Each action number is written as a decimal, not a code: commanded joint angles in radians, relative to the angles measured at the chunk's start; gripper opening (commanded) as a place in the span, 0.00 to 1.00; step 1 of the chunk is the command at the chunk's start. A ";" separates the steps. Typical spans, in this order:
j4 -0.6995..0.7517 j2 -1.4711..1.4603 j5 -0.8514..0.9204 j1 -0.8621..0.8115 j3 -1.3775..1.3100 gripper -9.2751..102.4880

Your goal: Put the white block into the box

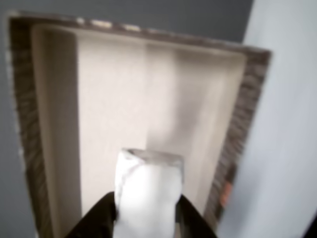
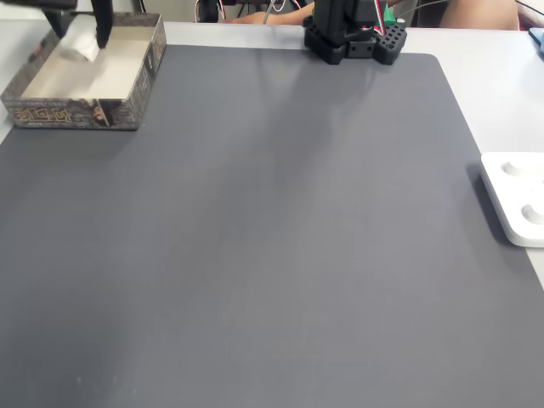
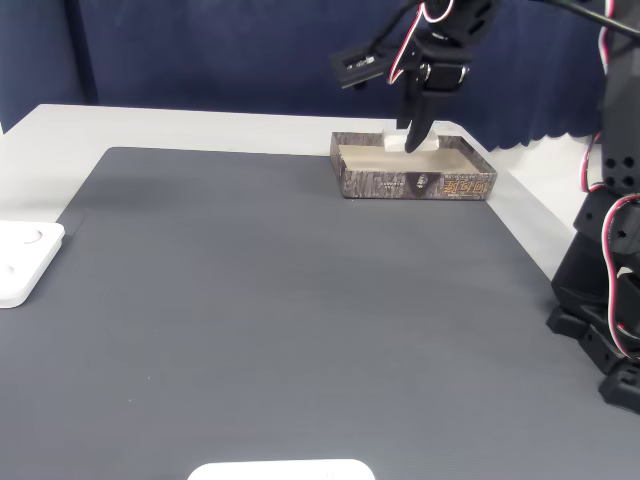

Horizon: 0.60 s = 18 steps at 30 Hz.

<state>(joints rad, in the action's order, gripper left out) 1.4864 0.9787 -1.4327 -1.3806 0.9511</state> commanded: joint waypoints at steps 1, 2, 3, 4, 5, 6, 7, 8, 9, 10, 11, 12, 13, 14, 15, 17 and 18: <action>0.023 -0.031 0.005 0.017 -0.137 0.07; 0.023 -0.046 0.008 0.017 -0.146 0.07; 0.023 -0.061 0.009 0.017 -0.155 0.07; 0.025 -0.077 0.011 0.018 -0.166 0.07; 0.025 -0.086 0.011 0.018 -0.172 0.07; 0.026 -0.097 0.011 0.020 -0.181 0.07; 0.029 -0.109 0.011 0.021 -0.195 0.07; 0.031 -0.118 0.011 0.023 -0.206 0.07; 0.031 -0.127 0.011 0.023 -0.215 0.07; 0.032 -0.137 0.011 0.025 -0.225 0.07; 0.032 -0.143 0.011 0.025 -0.232 0.07; 0.032 -0.147 0.017 0.025 -0.233 0.07; 0.032 -0.152 0.018 0.026 -0.233 0.07; 0.032 -0.155 0.018 0.026 -0.232 0.07; 0.032 -0.156 0.023 0.026 -0.224 0.07; 0.032 -0.156 0.040 0.025 -0.216 0.07; 0.032 -0.156 0.044 0.023 -0.213 0.08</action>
<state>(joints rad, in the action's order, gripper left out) 1.5110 0.8007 -1.4174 -1.3744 0.7854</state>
